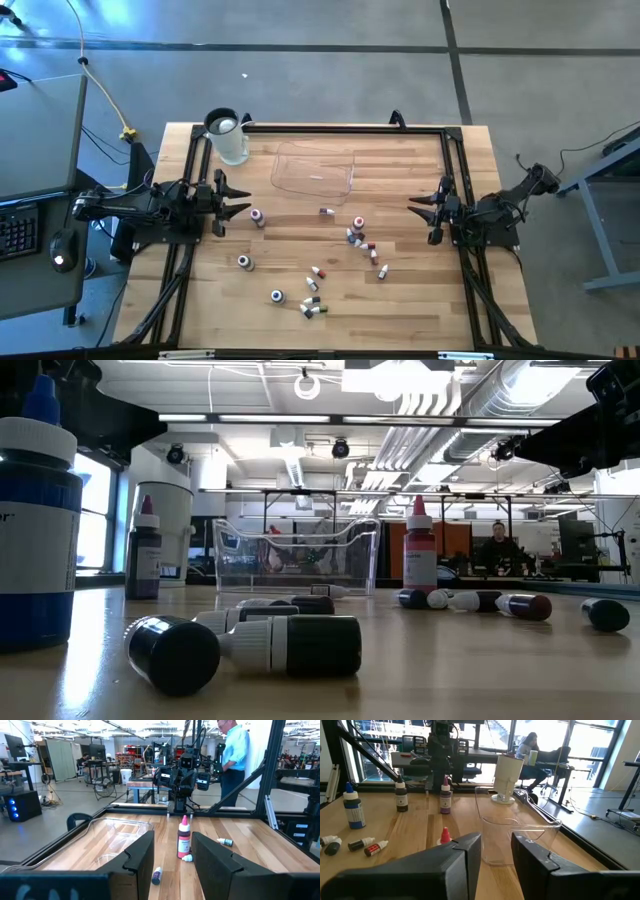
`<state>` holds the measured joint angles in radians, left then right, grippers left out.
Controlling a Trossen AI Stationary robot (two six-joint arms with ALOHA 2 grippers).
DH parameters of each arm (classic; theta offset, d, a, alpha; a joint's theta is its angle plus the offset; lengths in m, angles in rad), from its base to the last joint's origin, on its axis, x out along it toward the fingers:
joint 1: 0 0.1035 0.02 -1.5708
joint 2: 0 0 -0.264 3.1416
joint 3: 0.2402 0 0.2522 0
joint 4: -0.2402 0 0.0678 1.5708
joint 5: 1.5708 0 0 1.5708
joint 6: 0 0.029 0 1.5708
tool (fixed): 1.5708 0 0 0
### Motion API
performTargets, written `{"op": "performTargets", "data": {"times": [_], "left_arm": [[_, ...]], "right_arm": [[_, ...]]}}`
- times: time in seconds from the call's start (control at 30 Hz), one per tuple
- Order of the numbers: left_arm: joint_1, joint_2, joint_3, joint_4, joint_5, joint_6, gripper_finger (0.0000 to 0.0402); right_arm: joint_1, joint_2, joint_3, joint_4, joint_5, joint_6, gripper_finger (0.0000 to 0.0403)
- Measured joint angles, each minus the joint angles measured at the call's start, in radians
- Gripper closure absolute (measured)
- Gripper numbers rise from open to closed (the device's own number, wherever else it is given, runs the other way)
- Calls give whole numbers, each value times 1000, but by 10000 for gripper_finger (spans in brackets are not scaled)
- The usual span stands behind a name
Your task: Pick & Place food coloring
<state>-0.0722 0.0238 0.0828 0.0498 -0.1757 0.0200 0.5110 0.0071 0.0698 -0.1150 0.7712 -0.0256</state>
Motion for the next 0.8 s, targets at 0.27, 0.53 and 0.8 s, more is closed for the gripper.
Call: {"op": "performTargets", "data": {"times": [0.27,0.53,0.8], "left_arm": [[0,0,0,0,0,0,273],[0,0,0,18,2,25,273],[0,0,0,24,3,20,273]], "right_arm": [[0,0,0,0,0,0,302],[0,0,0,0,0,0,302],[0,0,0,0,0,0,302]]}}
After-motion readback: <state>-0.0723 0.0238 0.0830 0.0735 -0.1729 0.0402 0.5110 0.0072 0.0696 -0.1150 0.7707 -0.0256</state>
